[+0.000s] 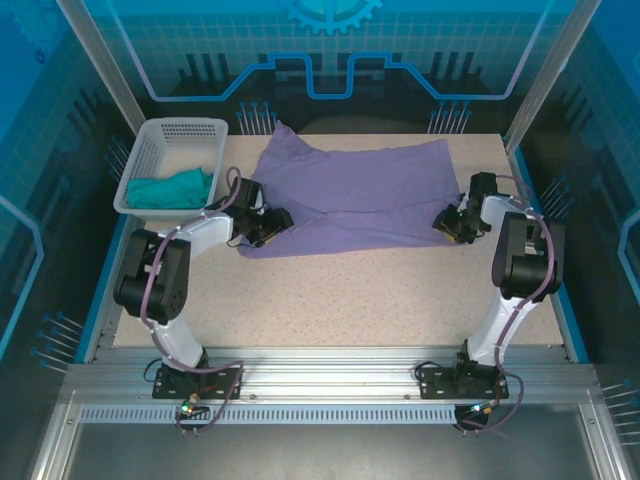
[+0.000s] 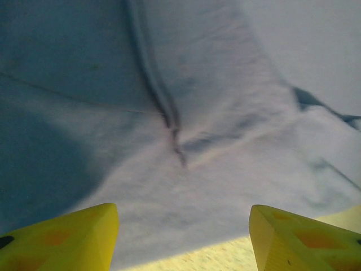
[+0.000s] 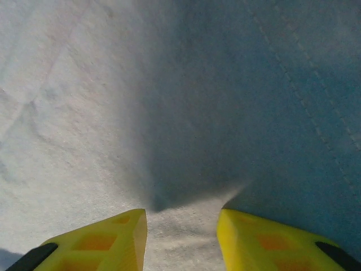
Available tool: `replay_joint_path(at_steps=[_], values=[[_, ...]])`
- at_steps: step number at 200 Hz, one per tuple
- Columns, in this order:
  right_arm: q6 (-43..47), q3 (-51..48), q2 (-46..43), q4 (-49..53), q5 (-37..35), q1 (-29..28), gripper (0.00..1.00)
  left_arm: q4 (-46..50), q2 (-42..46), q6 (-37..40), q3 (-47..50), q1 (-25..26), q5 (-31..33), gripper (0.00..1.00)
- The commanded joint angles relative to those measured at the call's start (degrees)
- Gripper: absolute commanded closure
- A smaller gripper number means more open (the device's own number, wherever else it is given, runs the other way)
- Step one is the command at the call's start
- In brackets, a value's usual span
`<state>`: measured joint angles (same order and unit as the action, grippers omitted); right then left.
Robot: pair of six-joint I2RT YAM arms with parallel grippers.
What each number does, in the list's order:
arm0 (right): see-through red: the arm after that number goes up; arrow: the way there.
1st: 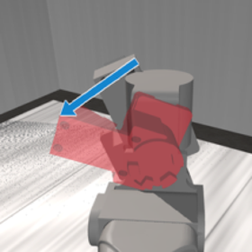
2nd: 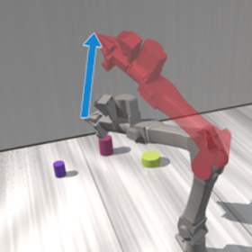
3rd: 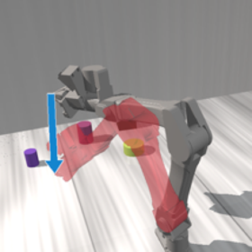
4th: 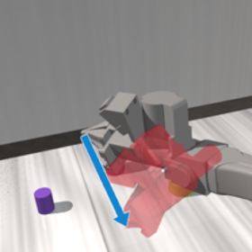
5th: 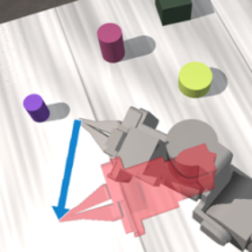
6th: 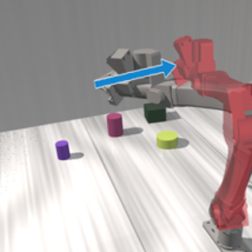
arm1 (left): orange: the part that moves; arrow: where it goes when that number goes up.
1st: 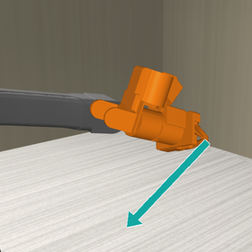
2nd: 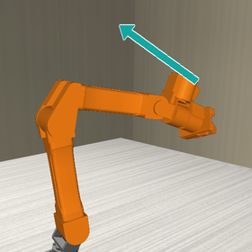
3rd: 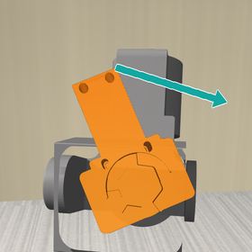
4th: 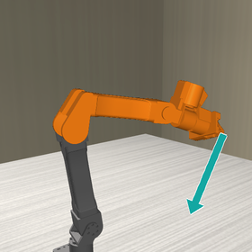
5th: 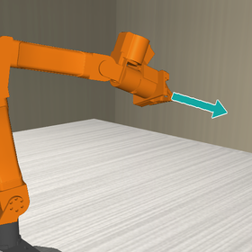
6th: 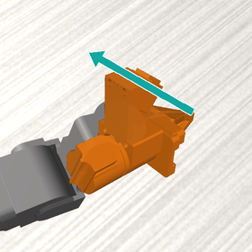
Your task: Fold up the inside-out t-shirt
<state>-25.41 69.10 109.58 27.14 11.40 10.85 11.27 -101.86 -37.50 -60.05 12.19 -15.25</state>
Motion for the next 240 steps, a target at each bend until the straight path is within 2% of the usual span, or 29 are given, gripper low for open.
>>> replay_joint_path(at_steps=[1, 26, 41, 68, 80, 92, 110, 121, 139, 156, 187, 215, 240], values=[[0.48, -2.1, -1.93, 4.43, -1.25, 1.35, 0.6, -2.78, -1.11, 0.96, 2.2, -0.5, 0.9, 0.37], [-0.53, -8.13, -6.38, 3.59, 0.72, 4.62, 0.61, -3.91, -1.15, 1.2, 6.35, -0.36, -0.64, 0.37], [-0.64, -12.05, -9.82, 4.07, -0.81, 5.35, 0.62, -3.67, 0.08, 0.97, 10.22, 0.06, -2.11, 0.37], [-2.81, -23.12, -20.84, 1.59, -2.41, 8.88, 0.62, -3.48, 8.92, -0.52, 19.81, 1.97, -3.02, 0.37], [-1.74, -24.72, -26.2, 0.75, -3.01, 8.37, 0.62, -3.06, 14.44, -1.55, 22.36, 2.88, -3.57, 0.37], [2.12, -24.1, -31.53, 0.1, -5.44, 2.83, 0.61, -1.97, 19.41, -1.88, 23.01, 3.11, -3.91, 0.36], [10.75, -22.37, -36.06, -3.27, -10.95, -12.04, 0.59, 0.41, 23.46, -0.94, 20.82, 1.92, -3.21, 0.35], [15.75, -21.4, -36.52, -7.41, -10.93, -21.42, 0.55, 1.21, 23.24, -0.94, 19.54, 0.08, -2.89, 0.35], [21.94, -18.13, -32.71, -12.87, -12.77, -35.01, 0.51, 0.17, 20.32, -1.78, 18.77, -3.61, -5.47, 0.35], [25.17, -12.35, -24.92, -16.37, -12.81, -43.96, 0.49, -1.21, 18.19, -2.07, 18.75, -5.6, -7.07, 0.37], [28.41, -1.41, -9.34, -18.71, -11.04, -52.8, 0.44, -1.29, 15.79, -0.57, 19.4, -6.65, -6.92, 0.4], [31.08, 6.81, 1.82, -16.02, -11.67, -56.72, 0.43, -2.61, 14.03, -0.04, 21.13, -6.91, -6.39, 0.4], [32.81, 10.32, 6.86, -14.12, -12.76, -58.51, 0.43, -3.66, 13.64, 0.0, 22.97, -7.17, -6.55, 0.4]])
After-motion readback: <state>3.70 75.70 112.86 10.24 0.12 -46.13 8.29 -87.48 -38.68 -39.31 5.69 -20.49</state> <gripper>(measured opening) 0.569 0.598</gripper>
